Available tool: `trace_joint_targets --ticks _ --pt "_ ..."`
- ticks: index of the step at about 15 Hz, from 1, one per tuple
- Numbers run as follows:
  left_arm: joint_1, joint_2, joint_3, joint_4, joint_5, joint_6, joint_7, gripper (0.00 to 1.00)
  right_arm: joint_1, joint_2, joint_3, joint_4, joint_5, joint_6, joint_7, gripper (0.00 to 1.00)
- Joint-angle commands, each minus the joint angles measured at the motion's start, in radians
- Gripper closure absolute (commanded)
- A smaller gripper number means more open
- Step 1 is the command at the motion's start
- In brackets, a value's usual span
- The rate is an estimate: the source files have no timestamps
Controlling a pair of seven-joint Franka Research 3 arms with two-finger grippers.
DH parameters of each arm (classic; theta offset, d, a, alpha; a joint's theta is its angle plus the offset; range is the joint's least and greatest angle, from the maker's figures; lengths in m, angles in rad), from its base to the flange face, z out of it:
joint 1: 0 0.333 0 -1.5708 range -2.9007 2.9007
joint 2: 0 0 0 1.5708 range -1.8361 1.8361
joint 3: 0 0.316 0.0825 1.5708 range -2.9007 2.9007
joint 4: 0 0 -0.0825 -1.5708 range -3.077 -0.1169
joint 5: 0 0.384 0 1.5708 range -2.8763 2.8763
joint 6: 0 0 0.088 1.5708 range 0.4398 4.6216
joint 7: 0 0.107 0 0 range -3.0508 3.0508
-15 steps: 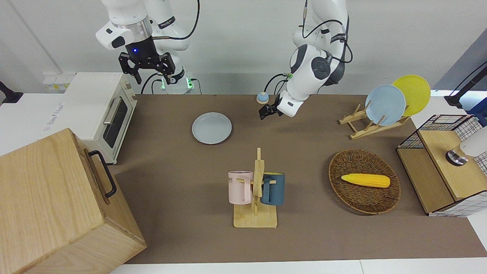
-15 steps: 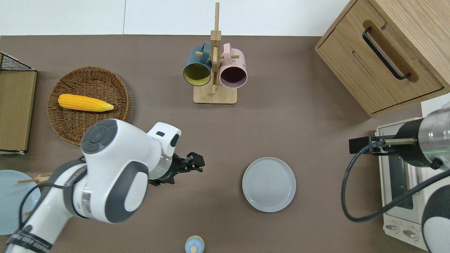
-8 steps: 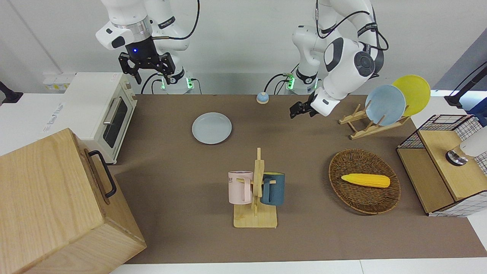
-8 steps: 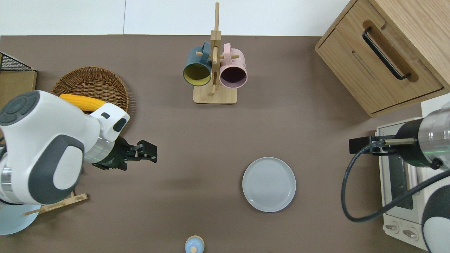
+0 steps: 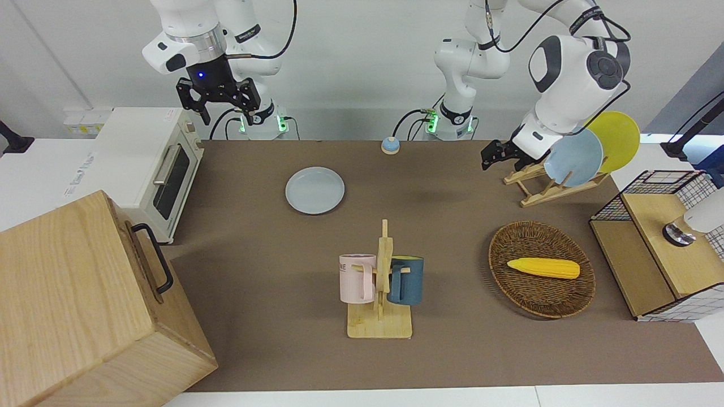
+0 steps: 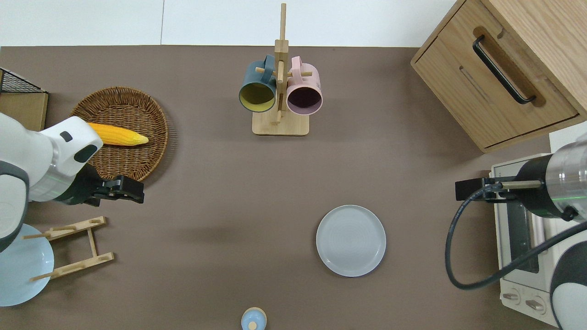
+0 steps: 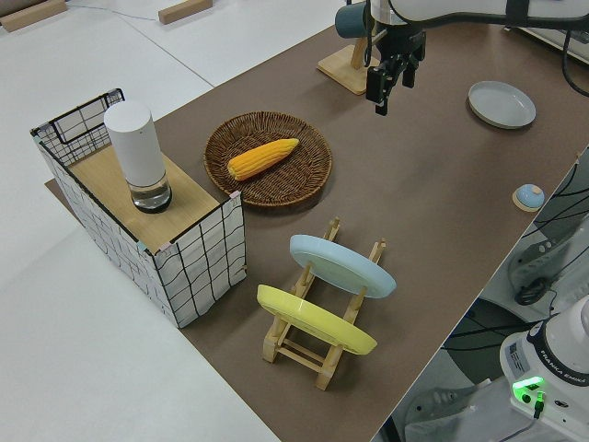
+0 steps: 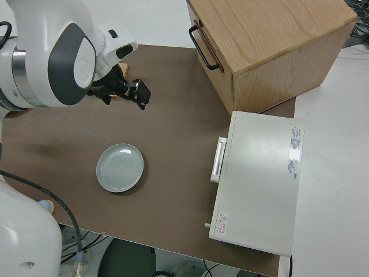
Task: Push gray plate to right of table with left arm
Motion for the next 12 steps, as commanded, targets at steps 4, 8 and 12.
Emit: trace_joint_targets --ticks 4,8,12 --pt "0.031 0.01 -0.015 0.185 0.097 -0.117 0.011 0.01 -0.024 -0.027 0.014 -0.027 0.021 0.0 0.01 0.005" --pt "0.078 0.01 -0.013 0.221 0.097 -0.117 0.008 0.01 -0.024 -0.027 0.014 -0.027 0.021 0.0 0.01 0.005" --pt "0.081 0.01 -0.016 0.229 0.096 -0.117 0.005 0.01 -0.024 -0.027 0.014 -0.027 0.021 0.0 0.01 0.005"
